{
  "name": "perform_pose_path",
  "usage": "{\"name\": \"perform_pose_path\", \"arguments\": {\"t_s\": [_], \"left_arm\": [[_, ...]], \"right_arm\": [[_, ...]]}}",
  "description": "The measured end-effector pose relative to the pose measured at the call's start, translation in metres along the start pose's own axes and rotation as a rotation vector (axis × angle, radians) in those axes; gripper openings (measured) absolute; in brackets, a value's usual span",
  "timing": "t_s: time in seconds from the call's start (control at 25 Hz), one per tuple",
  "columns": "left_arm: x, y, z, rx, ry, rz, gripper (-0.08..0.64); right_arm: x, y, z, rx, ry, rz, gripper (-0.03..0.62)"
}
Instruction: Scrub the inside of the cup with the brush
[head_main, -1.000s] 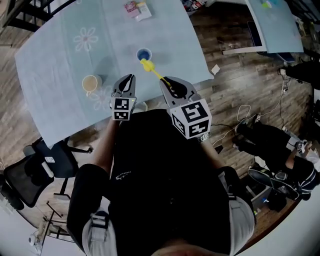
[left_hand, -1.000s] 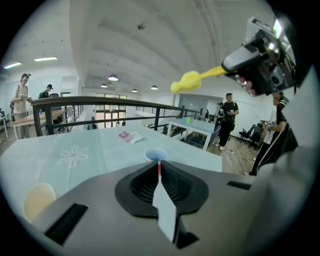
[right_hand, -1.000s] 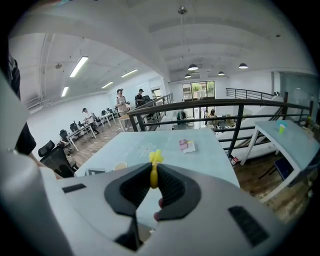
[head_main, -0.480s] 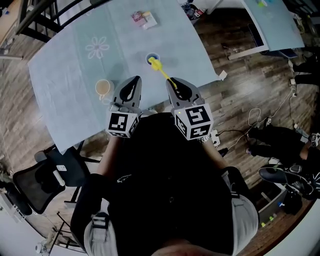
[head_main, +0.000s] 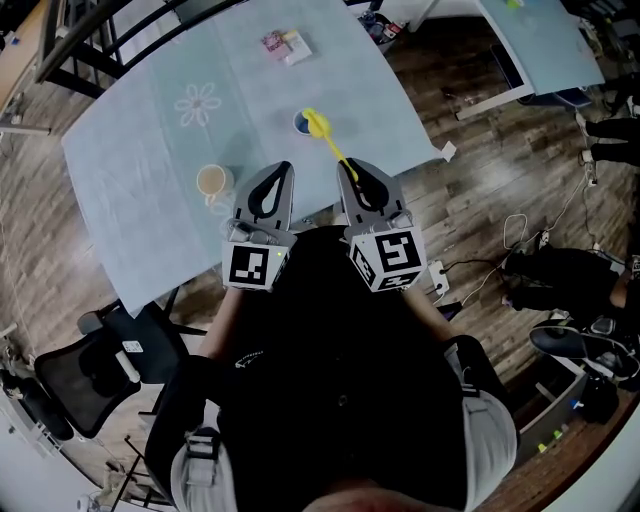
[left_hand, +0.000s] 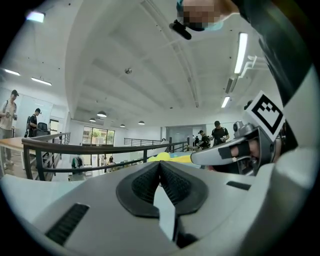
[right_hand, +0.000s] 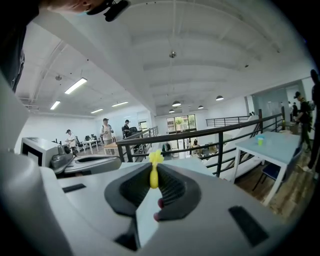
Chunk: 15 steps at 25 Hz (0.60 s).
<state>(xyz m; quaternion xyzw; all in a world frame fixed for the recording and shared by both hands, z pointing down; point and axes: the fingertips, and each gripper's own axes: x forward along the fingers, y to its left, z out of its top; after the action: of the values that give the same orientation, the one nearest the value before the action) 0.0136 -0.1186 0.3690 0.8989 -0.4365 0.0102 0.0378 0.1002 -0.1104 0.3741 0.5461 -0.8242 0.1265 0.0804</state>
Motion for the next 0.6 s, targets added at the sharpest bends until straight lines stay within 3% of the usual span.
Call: {"name": "perform_pose_path", "arguments": {"t_s": [0.36,0.6], "left_arm": [[0.002,-0.018,0.000,0.001,-0.006,-0.049,0.014],[0.004,-0.017,0.002,-0.013,-0.015,-0.051,0.014]], "right_arm": [[-0.014,0.005,0.012,-0.072,-0.129,-0.033,0.040],[-0.013,0.011,0.012,-0.096,-0.119,-0.028,0.040]]}}
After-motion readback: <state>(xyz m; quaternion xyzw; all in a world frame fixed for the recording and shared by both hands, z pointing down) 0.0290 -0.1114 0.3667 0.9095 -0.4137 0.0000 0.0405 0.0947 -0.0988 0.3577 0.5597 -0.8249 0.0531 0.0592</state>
